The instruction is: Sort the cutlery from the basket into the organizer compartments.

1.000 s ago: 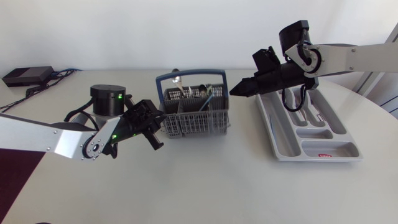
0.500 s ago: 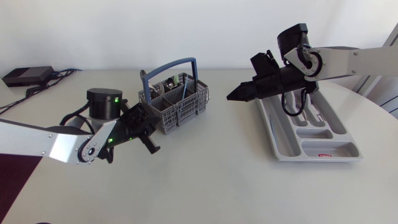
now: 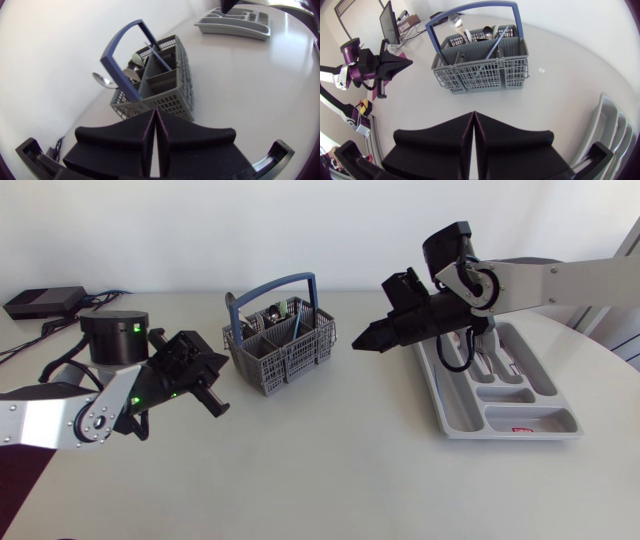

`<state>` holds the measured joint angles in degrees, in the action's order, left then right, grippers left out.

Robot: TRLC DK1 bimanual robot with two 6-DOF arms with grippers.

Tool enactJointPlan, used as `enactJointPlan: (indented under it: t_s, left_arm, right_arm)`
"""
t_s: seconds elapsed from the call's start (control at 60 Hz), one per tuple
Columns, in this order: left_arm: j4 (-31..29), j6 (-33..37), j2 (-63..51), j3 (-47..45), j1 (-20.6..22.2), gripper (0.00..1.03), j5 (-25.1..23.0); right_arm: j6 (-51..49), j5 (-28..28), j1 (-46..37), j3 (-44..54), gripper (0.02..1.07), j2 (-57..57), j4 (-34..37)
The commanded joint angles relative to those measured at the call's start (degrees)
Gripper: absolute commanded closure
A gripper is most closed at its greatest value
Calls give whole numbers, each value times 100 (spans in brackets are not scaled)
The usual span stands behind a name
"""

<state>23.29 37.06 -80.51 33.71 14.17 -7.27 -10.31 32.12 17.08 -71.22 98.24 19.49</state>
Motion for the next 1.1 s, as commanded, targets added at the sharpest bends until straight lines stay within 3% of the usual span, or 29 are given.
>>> enactJointPlan:
  t_s: [0.0, 0.05, 0.117, 0.217, 0.233, 0.367, 0.917, 0.967, 1.083]
  left_arm:
    - [158, -137, -237, 373, -257, 100, -108]
    - [211, -208, -369, 513, -363, 99, -152]
    - [185, -269, -492, 663, -389, 84, -293]
    - [150, -384, -510, 795, -433, 71, -662]
    - [88, -401, -571, 891, -424, 65, -741]
    - [-61, -401, -870, 1234, -415, 55, -811]
    - [-668, -1298, -1969, 2605, -574, 52, -890]
    - [-738, -1324, -2039, 2702, -574, 53, -899]
    - [-791, -1517, -2179, 2851, -582, 70, -1049]
  right_arm:
    - [-42, -74, 111, 152, 101, -173, 29]
    - [-42, -118, 164, 188, 101, -217, 29]
    - [-33, -153, 199, 240, 101, -261, 29]
    - [-42, -224, 243, 319, 101, -287, 29]
    - [-50, -232, 243, 346, 101, -305, 20]
    - [-59, -224, 252, 407, 101, -331, 20]
    - [-59, -215, 349, 416, 101, -375, -41]
    - [-59, -215, 349, 416, 101, -367, -41]
    - [-59, -215, 349, 425, 101, -367, -41]
